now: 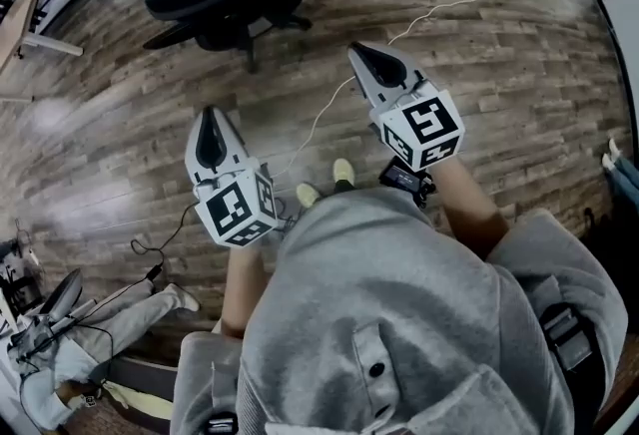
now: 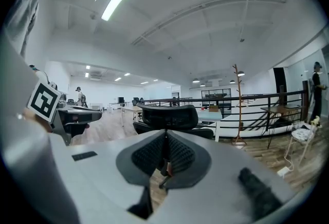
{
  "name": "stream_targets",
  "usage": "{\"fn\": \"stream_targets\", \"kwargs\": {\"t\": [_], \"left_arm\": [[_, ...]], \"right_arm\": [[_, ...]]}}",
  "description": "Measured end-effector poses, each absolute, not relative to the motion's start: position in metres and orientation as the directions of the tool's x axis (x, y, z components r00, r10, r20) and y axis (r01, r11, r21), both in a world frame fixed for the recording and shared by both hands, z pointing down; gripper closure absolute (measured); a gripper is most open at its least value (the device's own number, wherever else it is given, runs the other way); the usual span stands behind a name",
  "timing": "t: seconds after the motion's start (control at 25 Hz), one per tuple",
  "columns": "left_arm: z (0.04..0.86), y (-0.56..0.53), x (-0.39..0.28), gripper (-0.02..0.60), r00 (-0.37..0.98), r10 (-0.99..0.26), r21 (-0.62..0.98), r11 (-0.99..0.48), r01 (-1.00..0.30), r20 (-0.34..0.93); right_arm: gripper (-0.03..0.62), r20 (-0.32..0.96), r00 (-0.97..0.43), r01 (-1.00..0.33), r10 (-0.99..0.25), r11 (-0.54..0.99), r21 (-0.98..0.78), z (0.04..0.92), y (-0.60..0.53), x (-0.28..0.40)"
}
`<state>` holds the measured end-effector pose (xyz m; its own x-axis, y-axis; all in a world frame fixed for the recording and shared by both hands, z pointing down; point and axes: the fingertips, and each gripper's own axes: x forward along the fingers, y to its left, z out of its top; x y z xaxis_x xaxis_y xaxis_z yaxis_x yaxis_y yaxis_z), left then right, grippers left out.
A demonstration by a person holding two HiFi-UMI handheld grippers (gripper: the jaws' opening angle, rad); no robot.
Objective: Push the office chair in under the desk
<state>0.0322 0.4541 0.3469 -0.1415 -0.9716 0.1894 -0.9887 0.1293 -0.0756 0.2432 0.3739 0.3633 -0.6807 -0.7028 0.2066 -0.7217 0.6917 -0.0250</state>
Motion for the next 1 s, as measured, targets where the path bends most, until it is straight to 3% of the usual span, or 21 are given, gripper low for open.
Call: {"fn": "stream_targets", "kwargs": {"t": [0.44, 1.0], "left_arm": [[0.344, 0.442, 0.05, 0.554, -0.137, -0.972, -0.091, 0.121, -0.988, 0.192], [0.359, 0.397, 0.019, 0.554, -0.132, -0.975, -0.082, 0.119, -0.99, 0.179]], "right_arm": [[0.566, 0.176, -0.712, -0.694, -0.68, 0.72, -0.023, 0.36, 0.368, 0.253], [0.566, 0.188, -0.722, -0.672, -0.666, 0.739, 0.039, 0.37, 0.328, 0.222]]}}
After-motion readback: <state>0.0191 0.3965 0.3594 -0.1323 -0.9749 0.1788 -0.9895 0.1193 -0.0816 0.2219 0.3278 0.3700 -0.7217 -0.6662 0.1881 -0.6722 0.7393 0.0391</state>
